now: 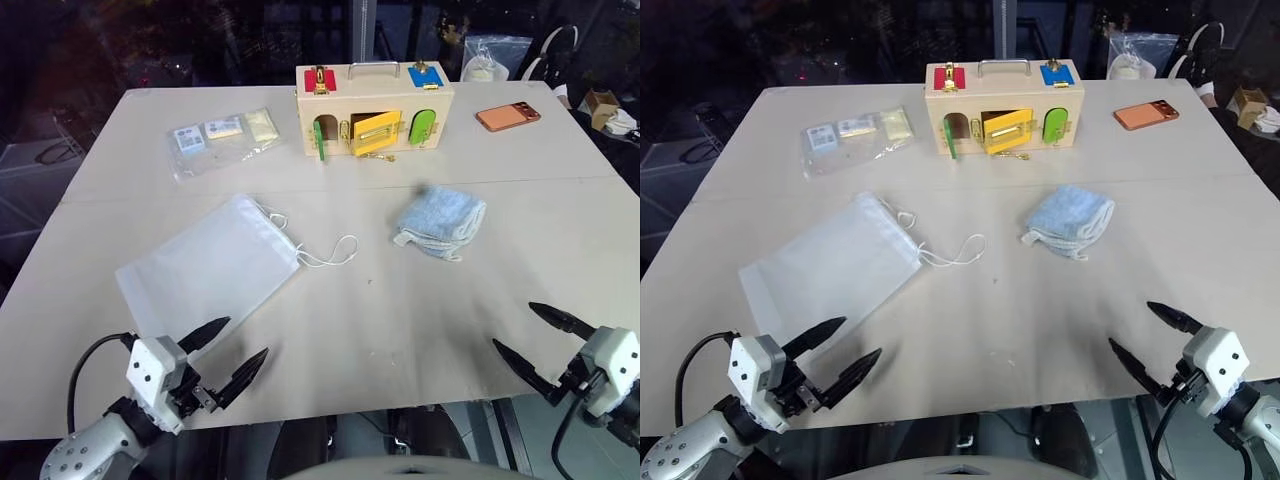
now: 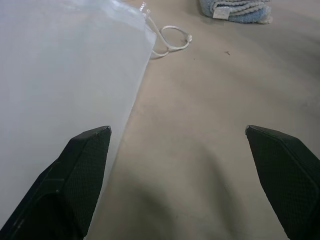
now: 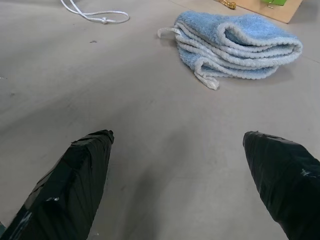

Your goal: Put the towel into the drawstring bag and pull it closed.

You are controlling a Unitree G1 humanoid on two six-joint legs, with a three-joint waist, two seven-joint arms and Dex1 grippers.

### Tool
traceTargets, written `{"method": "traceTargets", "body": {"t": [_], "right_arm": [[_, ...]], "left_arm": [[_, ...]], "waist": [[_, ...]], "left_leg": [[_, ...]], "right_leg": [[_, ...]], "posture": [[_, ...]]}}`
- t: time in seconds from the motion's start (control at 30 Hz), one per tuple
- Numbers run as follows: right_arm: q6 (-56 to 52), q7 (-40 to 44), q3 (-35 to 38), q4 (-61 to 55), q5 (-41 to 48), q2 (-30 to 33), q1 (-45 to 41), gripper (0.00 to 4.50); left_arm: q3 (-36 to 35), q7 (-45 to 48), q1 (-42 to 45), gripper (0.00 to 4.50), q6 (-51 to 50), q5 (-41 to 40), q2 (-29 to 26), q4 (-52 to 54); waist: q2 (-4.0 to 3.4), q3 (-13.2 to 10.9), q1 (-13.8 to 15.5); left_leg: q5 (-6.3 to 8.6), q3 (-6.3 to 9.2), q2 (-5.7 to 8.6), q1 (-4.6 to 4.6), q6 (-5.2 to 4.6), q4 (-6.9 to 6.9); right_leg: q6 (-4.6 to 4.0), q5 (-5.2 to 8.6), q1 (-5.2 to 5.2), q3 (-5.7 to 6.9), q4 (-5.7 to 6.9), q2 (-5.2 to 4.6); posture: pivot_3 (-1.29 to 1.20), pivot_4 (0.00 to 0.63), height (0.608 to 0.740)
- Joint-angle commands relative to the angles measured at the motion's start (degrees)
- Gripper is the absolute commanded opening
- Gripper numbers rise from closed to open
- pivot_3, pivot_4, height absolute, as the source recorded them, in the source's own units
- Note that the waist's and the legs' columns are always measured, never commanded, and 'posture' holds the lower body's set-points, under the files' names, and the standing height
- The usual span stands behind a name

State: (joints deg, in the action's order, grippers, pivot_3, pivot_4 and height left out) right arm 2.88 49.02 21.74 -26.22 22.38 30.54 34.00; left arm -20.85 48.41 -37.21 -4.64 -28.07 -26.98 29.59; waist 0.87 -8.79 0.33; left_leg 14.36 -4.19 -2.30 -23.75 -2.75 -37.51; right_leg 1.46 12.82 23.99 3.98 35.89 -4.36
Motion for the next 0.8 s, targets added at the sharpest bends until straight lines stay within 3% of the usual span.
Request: {"method": "traceTargets", "body": {"t": [0.03,0.17,0.37,0.47,0.6,0.8], "right_arm": [[1.0,-0.2,0.5,-1.7,1.7,0.3,-2.1,4.47],[-3.7,-0.6,-1.5,-7.3,5.9,2.6,-7.9,4.47],[-12.4,0.0,-1.4,-12.9,14.0,9.5,-15.5,4.47],[-15.5,-0.1,-1.3,-14.2,16.6,12.9,-19.9,4.47],[-18.4,-1.6,-2.6,-15.2,17.4,15.1,-25.4,4.47],[-23.2,-3.7,-4.9,-16.8,18.7,16.5,-32.0,4.47]], "left_arm": [[1.0,-3.7,3.0,4.46,0.6,1.3,2.1,-2.1],[-3.1,-17.0,14.1,4.46,-16.2,-6.7,0.0,0.7],[-3.5,-41.3,38.7,4.46,-57.3,-23.4,-10.8,5.5],[-2.1,-50.4,55.8,4.46,-70.0,-32.0,-8.4,1.7],[1.3,-59.3,72.1,4.46,-85.0,-25.8,-2.1,-5.0],[6.8,-70.6,81.9,4.46,-87.9,-16.7,4.4,-13.6]], "waist": [[-0.01,0.0,0.2],[-0.07,0.0,0.6],[0.05,0.0,1.1],[0.24,-0.1,1.2],[0.58,-0.2,1.2],[0.64,-0.2,0.5]], "left_leg": [[0.00,0.00,0.00,0.00,0.01,0.00],[0.01,0.12,-0.11,0.04,0.05,-0.27],[-0.13,0.29,-0.11,0.04,-0.19,-0.56],[-0.11,0.18,0.08,0.04,-0.24,-0.68],[-0.16,0.10,0.20,0.08,-0.17,-0.83],[-0.27,0.09,0.19,0.09,0.01,-0.80]], "right_leg": [[0.00,0.00,0.00,0.00,0.00,0.00],[0.02,-0.02,-0.11,-0.03,0.11,0.24],[0.02,-0.03,-0.30,0.05,0.36,0.35],[0.25,-0.16,-0.37,-0.09,0.51,0.35],[0.31,-0.20,-0.42,-0.08,0.67,0.37],[0.30,-0.23,-0.34,-0.10,0.77,0.42]], "posture": [[0.00,0.150,0.740],[0.00,0.150,0.740],[0.00,0.150,0.740],[0.00,0.150,0.740],[0.00,0.150,0.740],[0.00,0.150,0.740]]}}
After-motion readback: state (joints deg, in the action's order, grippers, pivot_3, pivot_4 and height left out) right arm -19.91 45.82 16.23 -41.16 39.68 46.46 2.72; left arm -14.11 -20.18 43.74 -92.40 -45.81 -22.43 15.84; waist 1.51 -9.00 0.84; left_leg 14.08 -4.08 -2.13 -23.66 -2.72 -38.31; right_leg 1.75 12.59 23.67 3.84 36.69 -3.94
